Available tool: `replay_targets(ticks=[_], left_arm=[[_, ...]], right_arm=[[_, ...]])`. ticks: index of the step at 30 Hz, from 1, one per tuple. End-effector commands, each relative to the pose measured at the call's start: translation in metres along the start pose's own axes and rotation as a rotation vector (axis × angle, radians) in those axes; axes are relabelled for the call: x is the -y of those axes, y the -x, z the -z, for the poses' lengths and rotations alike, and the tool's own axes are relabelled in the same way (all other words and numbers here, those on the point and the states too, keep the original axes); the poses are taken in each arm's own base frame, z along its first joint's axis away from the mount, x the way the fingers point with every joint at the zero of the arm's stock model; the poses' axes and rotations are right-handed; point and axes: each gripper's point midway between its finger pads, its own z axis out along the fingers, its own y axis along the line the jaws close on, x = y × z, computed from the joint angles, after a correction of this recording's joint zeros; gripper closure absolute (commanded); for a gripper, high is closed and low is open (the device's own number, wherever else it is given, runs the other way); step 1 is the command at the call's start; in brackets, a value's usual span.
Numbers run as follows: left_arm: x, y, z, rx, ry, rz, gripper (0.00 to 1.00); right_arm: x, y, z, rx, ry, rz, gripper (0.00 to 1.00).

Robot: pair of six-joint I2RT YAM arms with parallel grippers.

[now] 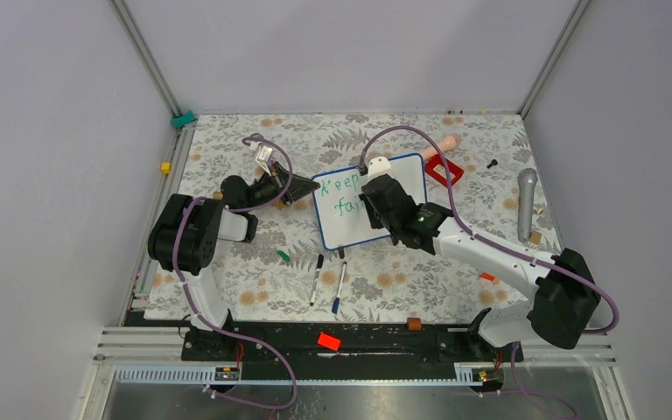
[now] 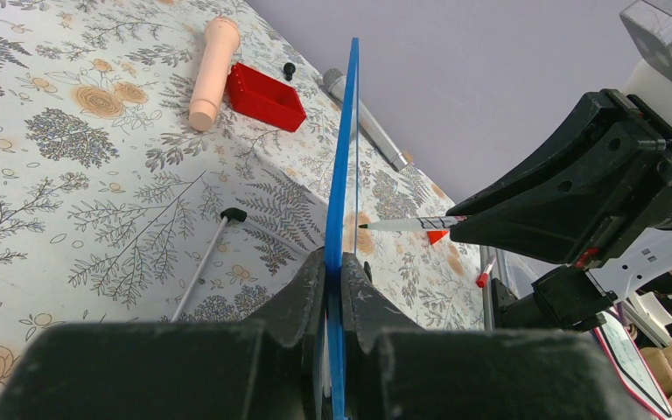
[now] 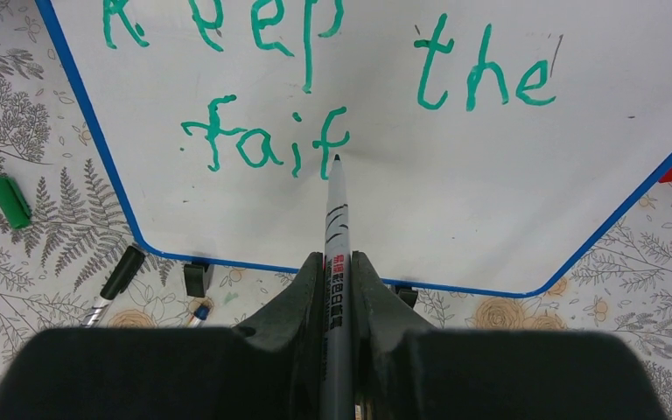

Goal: Write a sentence on the whiteboard

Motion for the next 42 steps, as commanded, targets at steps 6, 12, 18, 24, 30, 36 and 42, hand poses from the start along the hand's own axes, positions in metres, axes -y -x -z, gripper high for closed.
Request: replay_targets(ticks=[6, 12, 18, 24, 30, 36, 42], left_arm=[[0.011, 0.002, -0.003, -0.013, -0.061, -0.096, 1.00], [0.011, 0.003, -0.003, -0.013, -0.061, -0.096, 1.00], [0.011, 0.002, -0.003, -0.014, -0.062, -0.095, 1.00], [0.011, 0.002, -0.003, -0.014, -0.062, -0.095, 1.00], [0.010, 0.002, -0.003, -0.013, -0.060, -0.094, 1.00], [0.011, 0.002, -0.003, -0.013, -0.061, -0.095, 1.00], [0.011, 0.003, -0.003, -0.013, -0.063, -0.096, 1.00]], right_arm=[[0.012, 0.034, 0.010, 0.067, -0.041, -0.007, 1.00], [0.013, 0.038, 0.007, 0.065, -0.050, -0.006, 1.00], [0.016, 0.037, 0.000, 0.054, -0.070, 0.001, 1.00], [0.018, 0.034, -0.005, 0.039, -0.075, -0.003, 1.00], [0.016, 0.030, -0.007, 0.029, -0.066, -0.007, 1.00], [0.014, 0.021, -0.007, 0.012, -0.051, -0.016, 1.00], [0.012, 0.007, -0.006, -0.013, -0.030, -0.031, 1.00]])
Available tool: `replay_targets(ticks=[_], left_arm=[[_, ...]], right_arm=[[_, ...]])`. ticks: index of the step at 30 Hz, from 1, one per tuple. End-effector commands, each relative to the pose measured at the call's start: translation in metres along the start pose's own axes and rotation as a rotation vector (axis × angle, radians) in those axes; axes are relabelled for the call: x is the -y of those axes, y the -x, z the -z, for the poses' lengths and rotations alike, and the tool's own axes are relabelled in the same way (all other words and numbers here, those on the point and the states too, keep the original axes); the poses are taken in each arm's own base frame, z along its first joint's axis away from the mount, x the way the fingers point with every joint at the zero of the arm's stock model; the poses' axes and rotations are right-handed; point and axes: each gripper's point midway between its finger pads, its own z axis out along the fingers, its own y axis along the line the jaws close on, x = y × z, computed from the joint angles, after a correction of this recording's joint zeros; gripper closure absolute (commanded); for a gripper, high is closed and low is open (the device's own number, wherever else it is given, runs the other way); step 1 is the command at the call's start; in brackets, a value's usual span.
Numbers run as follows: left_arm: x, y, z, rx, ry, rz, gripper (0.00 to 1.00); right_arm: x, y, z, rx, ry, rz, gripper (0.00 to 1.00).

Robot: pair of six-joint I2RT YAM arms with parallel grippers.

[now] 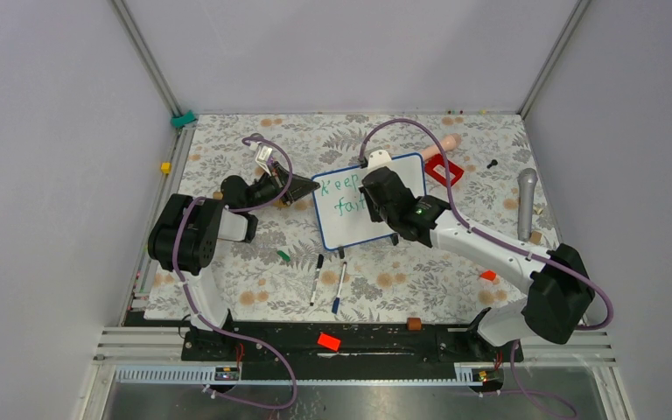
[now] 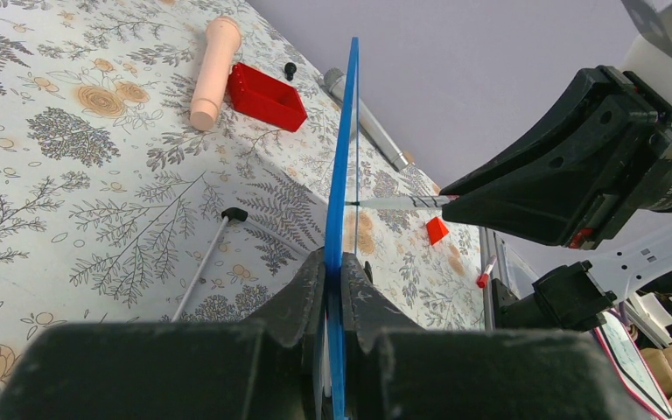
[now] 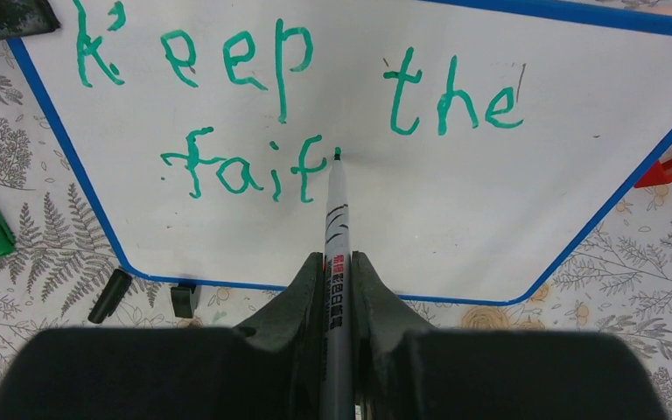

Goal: Write a sentence on the whiteboard

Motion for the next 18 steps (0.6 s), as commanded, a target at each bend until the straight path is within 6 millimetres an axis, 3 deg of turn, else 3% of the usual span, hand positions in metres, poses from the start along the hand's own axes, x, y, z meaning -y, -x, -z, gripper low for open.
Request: replay_targets(ticks=[1, 18], left_arm=[[0.012, 0.003, -0.003, -0.013, -0.063, -0.097, 1.00], [0.011, 0.003, -0.003, -0.012, -0.061, -0.098, 1.00]], right_arm=[[0.003, -0.009, 0.001, -0.016, 0.012, -0.033, 1.00], [0.000, -0.031, 0.001, -0.057, 0.034, -0.048, 1.00]])
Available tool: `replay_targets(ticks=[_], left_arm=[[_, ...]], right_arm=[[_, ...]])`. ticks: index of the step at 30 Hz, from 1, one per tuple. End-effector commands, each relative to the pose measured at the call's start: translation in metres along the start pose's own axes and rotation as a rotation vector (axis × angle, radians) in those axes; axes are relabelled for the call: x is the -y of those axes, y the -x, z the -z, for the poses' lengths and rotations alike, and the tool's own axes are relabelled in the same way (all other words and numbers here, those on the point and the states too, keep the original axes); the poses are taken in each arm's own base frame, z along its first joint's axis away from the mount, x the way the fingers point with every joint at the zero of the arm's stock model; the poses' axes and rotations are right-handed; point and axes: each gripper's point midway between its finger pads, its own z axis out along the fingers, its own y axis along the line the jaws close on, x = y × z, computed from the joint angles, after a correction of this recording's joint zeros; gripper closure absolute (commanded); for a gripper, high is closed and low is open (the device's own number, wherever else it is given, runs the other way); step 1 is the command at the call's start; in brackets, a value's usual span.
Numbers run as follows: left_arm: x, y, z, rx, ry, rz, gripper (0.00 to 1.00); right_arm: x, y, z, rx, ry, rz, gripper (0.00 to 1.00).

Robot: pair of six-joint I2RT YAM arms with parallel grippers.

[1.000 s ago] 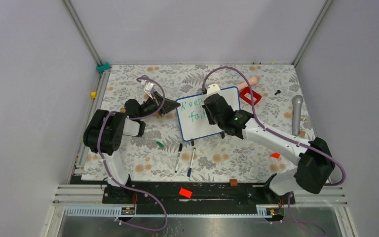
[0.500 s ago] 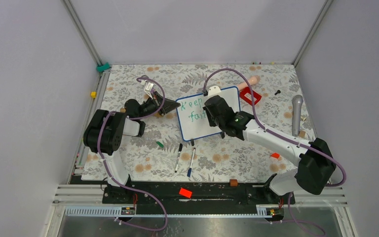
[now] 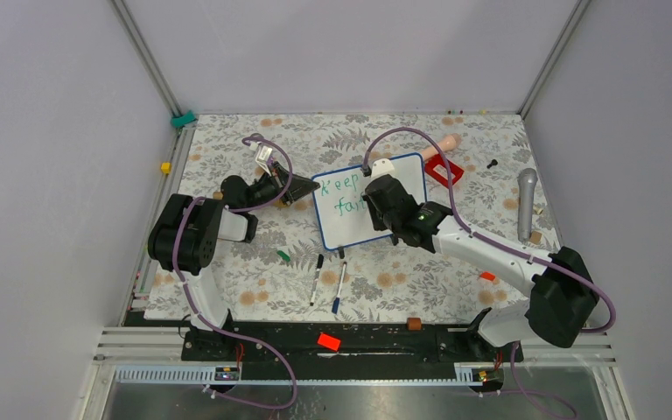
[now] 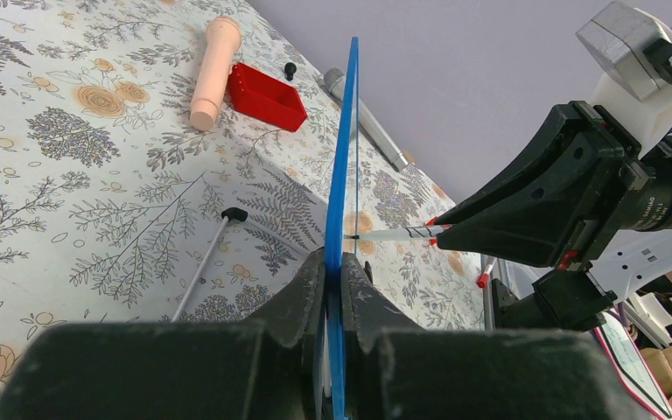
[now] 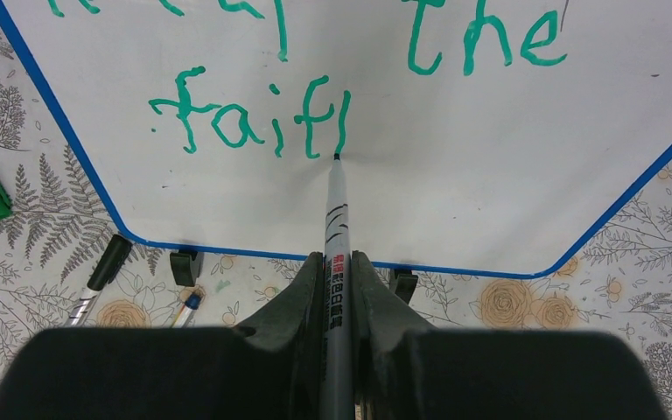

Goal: Write a sentence on the whiteboard

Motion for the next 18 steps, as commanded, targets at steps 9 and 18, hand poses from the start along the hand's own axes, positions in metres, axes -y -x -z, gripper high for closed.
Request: replay_targets(ticks=[9, 18], left_arm=[[0.011, 0.003, -0.003, -0.013, -0.062, -0.098, 1.00], [0.011, 0.003, -0.003, -0.013, -0.062, -0.098, 1.00]], right_arm=[[0.006, 0.006, 0.002, 0.016, -0.016, -0.014, 1.00], [0.005, 0.022, 0.003, 0.039, -0.017, -0.001, 1.00]])
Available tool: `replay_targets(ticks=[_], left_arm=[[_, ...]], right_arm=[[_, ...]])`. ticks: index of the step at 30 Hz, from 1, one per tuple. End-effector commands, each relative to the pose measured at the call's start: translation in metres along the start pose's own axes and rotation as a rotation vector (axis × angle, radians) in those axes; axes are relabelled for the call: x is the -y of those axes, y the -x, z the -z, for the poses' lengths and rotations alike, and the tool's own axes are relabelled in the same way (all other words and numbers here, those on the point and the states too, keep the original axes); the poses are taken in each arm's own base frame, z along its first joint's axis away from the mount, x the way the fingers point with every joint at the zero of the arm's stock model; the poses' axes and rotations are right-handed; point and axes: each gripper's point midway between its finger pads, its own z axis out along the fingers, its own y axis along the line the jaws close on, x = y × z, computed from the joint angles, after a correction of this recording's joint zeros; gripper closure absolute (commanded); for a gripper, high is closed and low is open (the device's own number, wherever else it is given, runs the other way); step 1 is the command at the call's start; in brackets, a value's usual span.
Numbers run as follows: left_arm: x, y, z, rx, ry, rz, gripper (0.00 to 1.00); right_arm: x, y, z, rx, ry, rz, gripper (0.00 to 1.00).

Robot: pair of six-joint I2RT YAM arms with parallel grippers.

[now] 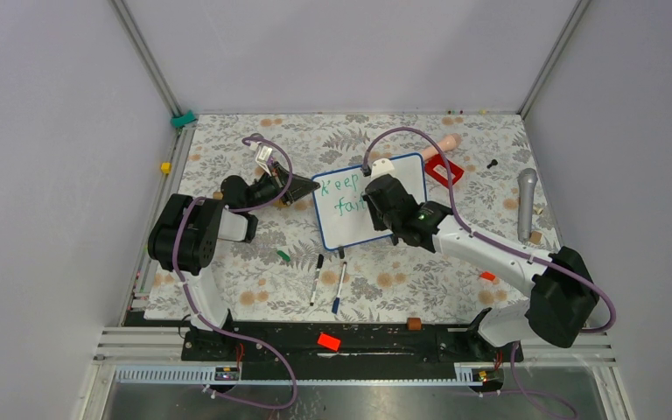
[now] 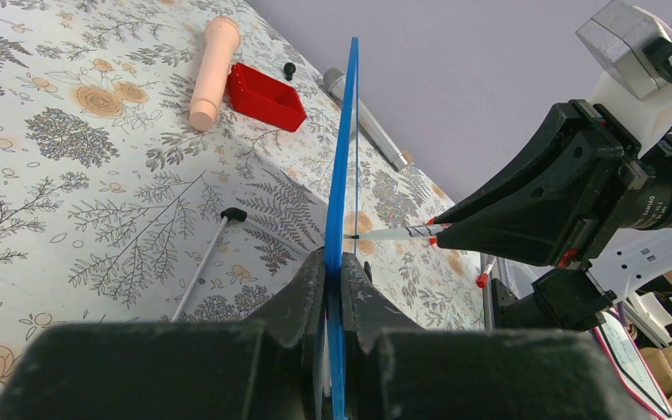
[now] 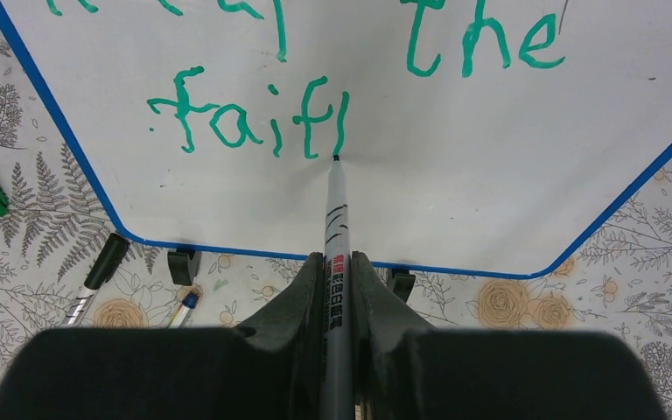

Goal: Write a sentence on the whiteboard

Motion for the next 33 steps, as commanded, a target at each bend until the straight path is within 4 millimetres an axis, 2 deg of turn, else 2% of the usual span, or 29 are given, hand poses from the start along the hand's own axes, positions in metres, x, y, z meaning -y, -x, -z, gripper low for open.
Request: replay_targets(ticks=[1, 16, 33], left_arm=[[0.011, 0.003, -0.003, -0.013, -0.063, -0.098, 1.00], [0.011, 0.002, -0.003, -0.014, -0.063, -0.096, 1.00], [0.011, 0.003, -0.003, -0.013, -0.063, -0.098, 1.00]], right_arm=[[0.005, 0.023, 0.002, 0.042, -0.016, -0.004, 1.00], [0.007, 0.036, 0.000, 0.055, -0.032, 0.002, 1.00], [0.022, 0.034, 0.002, 0.050, -0.075, -0.012, 1.00]])
